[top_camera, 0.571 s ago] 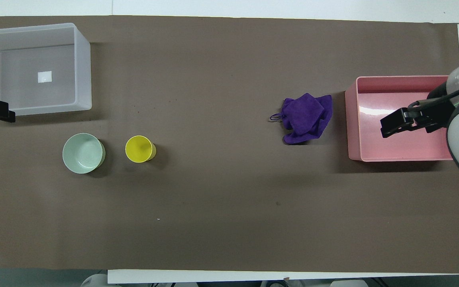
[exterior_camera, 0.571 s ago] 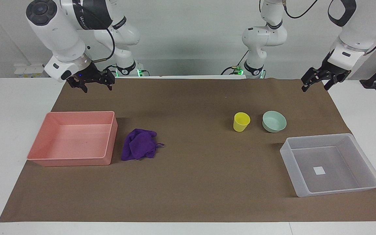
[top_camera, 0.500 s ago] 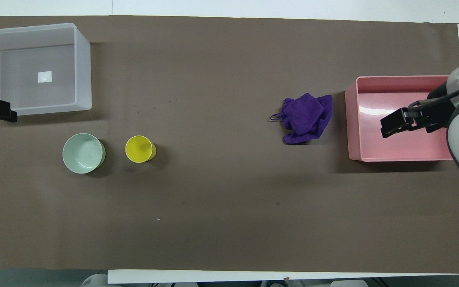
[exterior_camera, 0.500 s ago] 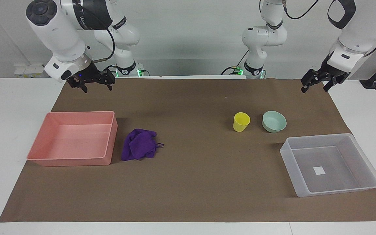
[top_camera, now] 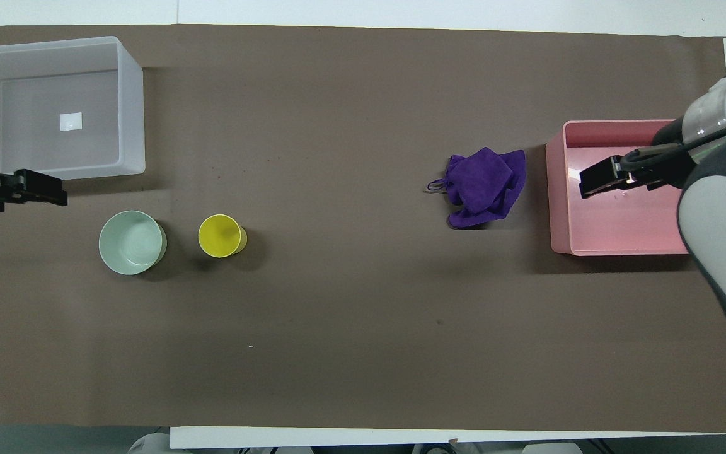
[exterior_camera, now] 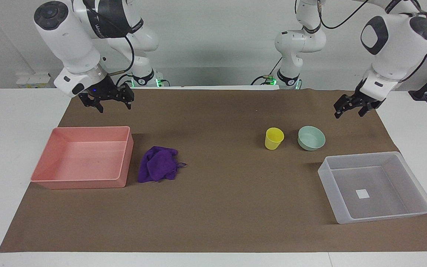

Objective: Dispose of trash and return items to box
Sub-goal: 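Reach the left gripper to the green bowl while the right gripper reaches the cloth, then lift the bowl into the clear box while the right gripper grasps the cloth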

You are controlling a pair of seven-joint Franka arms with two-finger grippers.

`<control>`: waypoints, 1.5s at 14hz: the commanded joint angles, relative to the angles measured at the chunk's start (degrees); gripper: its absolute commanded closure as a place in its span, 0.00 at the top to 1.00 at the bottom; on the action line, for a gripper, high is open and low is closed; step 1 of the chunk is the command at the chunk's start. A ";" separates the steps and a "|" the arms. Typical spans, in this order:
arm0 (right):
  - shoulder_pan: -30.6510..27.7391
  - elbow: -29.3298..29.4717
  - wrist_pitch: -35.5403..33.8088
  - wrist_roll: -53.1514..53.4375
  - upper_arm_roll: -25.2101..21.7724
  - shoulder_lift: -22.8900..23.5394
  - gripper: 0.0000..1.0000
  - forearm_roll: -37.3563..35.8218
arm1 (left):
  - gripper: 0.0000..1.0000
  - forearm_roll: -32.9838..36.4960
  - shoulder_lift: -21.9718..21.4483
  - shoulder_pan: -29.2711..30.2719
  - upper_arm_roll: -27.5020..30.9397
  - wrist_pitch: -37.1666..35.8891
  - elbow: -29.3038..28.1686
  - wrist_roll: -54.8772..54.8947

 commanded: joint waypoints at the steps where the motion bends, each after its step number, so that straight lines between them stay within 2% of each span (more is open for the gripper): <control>1: 2.98 -2.09 7.16 2.38 0.15 4.49 0.99 1.04 | 1.00 0.86 -5.13 -0.02 -0.08 13.10 -18.51 -4.27; 2: 4.13 -3.57 10.66 3.44 0.15 6.25 0.98 1.04 | 1.00 0.86 -2.42 -0.02 -0.08 19.66 -21.52 -4.99; 3: 5.18 -5.50 15.22 3.80 0.15 7.92 0.98 0.95 | 0.87 0.86 -0.04 -0.19 -0.08 24.95 -23.37 -6.04; 4: 5.98 -7.70 20.14 4.06 0.15 9.68 0.99 0.77 | 0.06 0.86 1.37 -0.89 0.10 26.83 -24.26 -9.18; 5: 6.33 -8.76 23.67 4.07 0.15 11.61 0.99 0.34 | 0.00 0.86 2.87 -0.90 -0.08 28.50 -24.36 -8.87; 8: 7.83 -9.12 29.49 4.15 0.06 17.24 0.98 -0.11 | 0.00 0.86 3.76 -0.11 -0.08 28.70 -23.14 -7.98; 9: 8.27 -9.73 31.51 4.24 -0.03 18.38 0.98 -0.37 | 0.00 0.86 4.28 -0.89 0.10 26.61 -20.00 -8.51; 10: 8.44 -10.70 33.79 4.16 -0.03 18.92 0.95 -1.24 | 0.00 0.86 3.85 -1.07 -0.08 20.67 -16.14 -8.43; 11: 8.27 -11.66 35.55 4.07 0.06 19.44 0.88 -1.95 | 0.00 0.86 2.63 -1.07 -0.17 12.87 -10.35 -8.16; 13: 8.01 -12.72 36.10 4.07 0.06 19.89 0.56 -2.04 | 0.00 0.42 3.05 -0.20 -0.08 -1.56 3.69 -7.81; 14: 7.66 -12.90 35.58 3.98 0.06 19.89 0.42 -2.04 | 0.00 -0.02 5.58 0.15 0.44 -4.84 9.86 -7.72; 16: 7.74 -12.90 34.70 4.33 -0.03 19.71 0.11 -1.95 | 0.00 -3.34 11.73 3.57 0.62 1.85 16.04 -7.98; 17: 7.83 -12.30 33.65 5.55 0.06 19.71 0.00 -2.04 | 0.00 -3.45 18.20 4.11 0.71 4.93 20.60 -7.99; 19: 8.18 -11.50 32.94 7.31 -0.03 19.36 0.00 -2.04 | 0.00 -3.71 26.92 6.12 0.71 8.03 28.43 -7.90; 21: 8.18 -8.18 26.91 7.49 -0.20 17.70 0.00 -2.22 | 0.00 -3.89 33.00 8.59 0.62 8.66 33.81 -7.90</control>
